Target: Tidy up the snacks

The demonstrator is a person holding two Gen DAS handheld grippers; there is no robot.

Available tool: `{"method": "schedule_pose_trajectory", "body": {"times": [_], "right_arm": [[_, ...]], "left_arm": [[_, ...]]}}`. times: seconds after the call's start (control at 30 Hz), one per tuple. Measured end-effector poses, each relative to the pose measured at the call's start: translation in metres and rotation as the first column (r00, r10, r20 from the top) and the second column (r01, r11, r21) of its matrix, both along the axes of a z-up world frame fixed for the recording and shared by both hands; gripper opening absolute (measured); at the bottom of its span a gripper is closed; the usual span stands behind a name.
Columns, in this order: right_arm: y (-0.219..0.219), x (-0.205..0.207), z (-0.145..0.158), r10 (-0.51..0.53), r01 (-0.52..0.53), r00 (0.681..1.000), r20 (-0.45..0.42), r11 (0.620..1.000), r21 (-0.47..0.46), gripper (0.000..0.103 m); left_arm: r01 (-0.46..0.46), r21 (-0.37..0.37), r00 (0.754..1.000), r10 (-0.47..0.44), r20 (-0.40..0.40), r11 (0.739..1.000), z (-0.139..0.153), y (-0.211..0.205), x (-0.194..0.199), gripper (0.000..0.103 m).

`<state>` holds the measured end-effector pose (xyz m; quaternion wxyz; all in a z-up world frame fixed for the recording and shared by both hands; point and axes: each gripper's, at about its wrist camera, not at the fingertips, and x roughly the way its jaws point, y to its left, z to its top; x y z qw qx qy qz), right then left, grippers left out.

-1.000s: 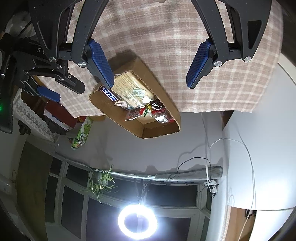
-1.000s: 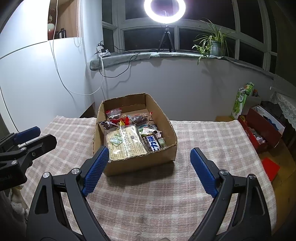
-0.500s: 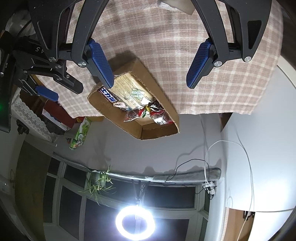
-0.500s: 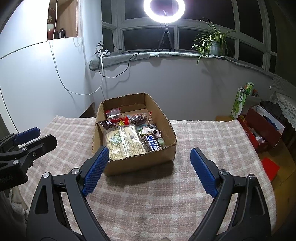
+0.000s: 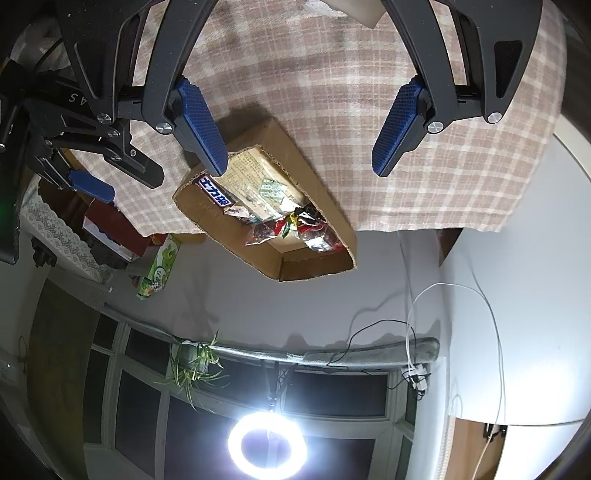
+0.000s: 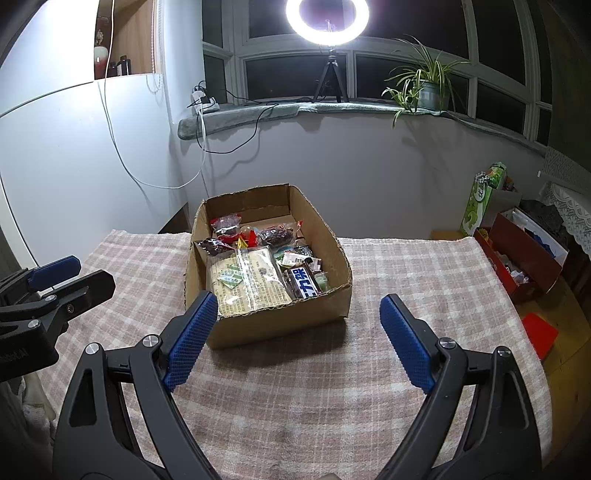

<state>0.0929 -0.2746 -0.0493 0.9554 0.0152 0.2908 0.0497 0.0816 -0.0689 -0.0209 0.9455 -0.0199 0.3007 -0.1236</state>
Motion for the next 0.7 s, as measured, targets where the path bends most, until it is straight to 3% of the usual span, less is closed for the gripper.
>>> {"method": "schedule_pose_trajectory", "body": {"times": [0.7], "right_arm": [[0.0017,-0.0009,-0.0039,-0.001,0.001,1.0,-0.008,1.0,0.0,0.092]], "left_arm": [[-0.005,-0.001,1.0,0.005,-0.002,1.0,-0.0018,0.0052,0.0034,0.081]]}}
